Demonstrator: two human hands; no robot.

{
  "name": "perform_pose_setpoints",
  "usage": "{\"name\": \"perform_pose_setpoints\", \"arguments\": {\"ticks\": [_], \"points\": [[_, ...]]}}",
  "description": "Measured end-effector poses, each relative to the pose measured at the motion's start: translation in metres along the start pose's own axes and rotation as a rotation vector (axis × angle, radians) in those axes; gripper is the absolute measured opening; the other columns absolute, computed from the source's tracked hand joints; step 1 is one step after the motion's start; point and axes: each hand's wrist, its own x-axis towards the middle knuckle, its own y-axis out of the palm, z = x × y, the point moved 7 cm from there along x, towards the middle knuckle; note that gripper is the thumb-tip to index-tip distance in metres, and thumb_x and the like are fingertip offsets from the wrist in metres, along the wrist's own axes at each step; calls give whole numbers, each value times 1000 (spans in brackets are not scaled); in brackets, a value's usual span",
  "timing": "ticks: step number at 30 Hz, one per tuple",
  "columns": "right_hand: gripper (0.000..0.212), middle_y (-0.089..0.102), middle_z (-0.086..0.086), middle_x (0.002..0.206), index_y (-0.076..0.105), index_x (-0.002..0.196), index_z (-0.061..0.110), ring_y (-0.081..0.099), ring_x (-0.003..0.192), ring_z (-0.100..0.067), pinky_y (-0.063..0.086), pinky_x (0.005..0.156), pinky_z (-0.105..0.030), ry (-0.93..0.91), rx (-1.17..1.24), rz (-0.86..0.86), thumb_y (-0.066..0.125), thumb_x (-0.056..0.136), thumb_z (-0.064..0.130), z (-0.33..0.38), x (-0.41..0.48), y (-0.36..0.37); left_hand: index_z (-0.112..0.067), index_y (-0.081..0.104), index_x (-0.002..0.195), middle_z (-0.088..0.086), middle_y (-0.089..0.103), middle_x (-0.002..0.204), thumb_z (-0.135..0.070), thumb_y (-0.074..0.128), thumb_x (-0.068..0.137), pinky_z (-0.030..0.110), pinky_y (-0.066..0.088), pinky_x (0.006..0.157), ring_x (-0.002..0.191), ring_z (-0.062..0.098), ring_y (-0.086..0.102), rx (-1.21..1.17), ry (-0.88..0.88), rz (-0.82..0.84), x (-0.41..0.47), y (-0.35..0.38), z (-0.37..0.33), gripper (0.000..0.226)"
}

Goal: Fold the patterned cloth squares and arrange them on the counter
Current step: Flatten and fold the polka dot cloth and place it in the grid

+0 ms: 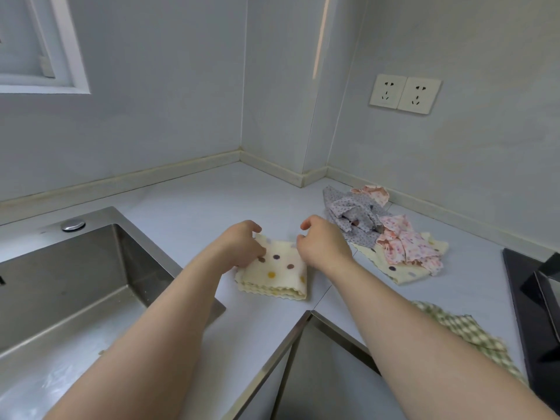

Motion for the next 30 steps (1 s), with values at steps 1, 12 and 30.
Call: {"name": "perform_pose_setpoints", "arguments": {"ticks": [1, 12, 30], "points": [[35, 62, -4, 127, 55, 131, 23, 60, 112, -27, 51, 89, -37, -5, -56, 44, 55, 96, 29, -3, 0, 3, -25, 44, 148, 7, 51, 142, -15, 68, 91, 32, 52, 86, 114, 28, 59, 37, 4, -11, 0, -1, -1, 63], [28, 66, -3, 119, 67, 116, 19, 62, 109, -22, 51, 91, -32, -21, 96, 194, 67, 90, 31, -22, 6, 24, -23, 62, 133, 1, 58, 134, -40, 68, 87, 35, 54, 93, 114, 25, 60, 381, 41, -47, 7, -1, 2, 49], [25, 74, -1, 84, 64, 91, 18, 72, 79, -22, 55, 75, -36, -273, 261, 298, 70, 93, 42, -20, -49, -39, -23, 65, 109, -2, 66, 84, -24, 61, 101, 37, 51, 67, 77, 21, 65, -454, 347, 131, -8, 8, -32, 9]]}}
